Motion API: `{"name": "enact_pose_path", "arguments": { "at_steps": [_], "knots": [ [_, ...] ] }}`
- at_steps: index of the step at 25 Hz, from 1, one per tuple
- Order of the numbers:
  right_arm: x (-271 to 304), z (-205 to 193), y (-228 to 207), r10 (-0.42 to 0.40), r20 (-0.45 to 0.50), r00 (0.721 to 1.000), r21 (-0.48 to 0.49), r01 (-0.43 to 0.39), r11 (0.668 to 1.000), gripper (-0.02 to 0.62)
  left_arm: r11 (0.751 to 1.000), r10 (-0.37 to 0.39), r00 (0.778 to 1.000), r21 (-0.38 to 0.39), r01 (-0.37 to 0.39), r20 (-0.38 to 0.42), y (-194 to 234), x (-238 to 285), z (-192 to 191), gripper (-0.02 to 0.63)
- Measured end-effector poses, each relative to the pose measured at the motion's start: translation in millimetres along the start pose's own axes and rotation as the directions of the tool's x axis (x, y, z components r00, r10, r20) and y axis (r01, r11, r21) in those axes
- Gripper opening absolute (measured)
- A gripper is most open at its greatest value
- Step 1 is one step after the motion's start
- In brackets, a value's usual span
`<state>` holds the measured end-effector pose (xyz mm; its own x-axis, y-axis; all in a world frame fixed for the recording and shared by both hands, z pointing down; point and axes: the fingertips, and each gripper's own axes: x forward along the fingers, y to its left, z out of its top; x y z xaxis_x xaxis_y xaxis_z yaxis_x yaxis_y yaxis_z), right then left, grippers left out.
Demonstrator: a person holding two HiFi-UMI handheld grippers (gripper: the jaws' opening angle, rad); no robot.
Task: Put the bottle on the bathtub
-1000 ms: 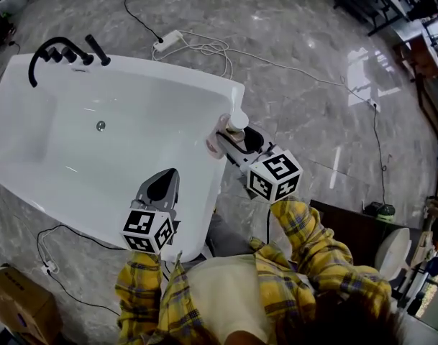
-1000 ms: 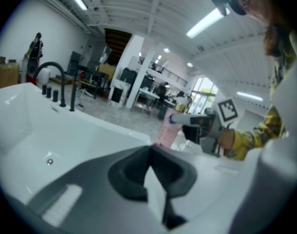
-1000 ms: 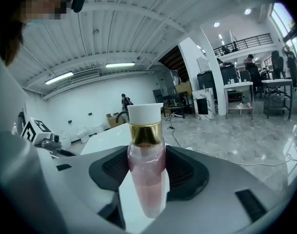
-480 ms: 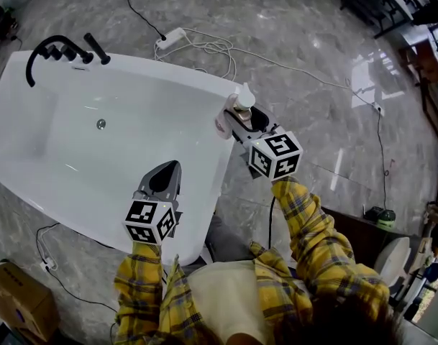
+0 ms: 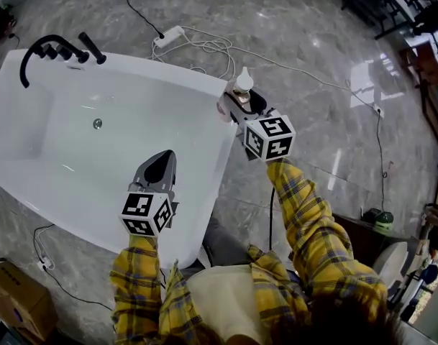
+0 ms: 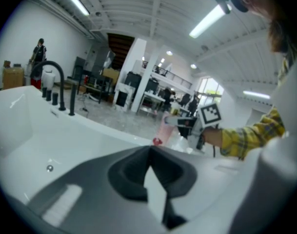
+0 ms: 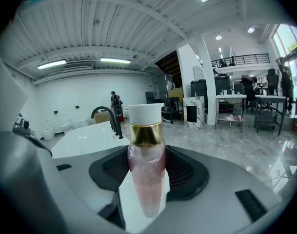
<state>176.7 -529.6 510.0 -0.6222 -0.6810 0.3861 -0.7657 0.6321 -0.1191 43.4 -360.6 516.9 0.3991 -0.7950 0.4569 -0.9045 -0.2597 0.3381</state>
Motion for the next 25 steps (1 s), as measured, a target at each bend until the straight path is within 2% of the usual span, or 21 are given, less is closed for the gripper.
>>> {"name": "enact_pose_path", "arguments": {
  "at_steps": [7,15,25],
  "knots": [
    [29,-1,-20,-0.032,0.011,0.999,-0.033,0.033,0.999,0.218,1.000,0.000,0.999,-0.013,0.000,0.036,6,8,6,0.008],
    [53,-1,-39,-0.081,0.023,0.996,-0.046,0.082,0.996,0.218,1.000,0.014,0.999,-0.020,-0.014,0.039,13,9,4,0.008],
    [67,-7,-47,-0.085,0.031,0.996,-0.063,0.087,0.994,0.218,1.000,-0.007,0.998,-0.019,0.008,0.056,11,12,6,0.008]
  ]
}}
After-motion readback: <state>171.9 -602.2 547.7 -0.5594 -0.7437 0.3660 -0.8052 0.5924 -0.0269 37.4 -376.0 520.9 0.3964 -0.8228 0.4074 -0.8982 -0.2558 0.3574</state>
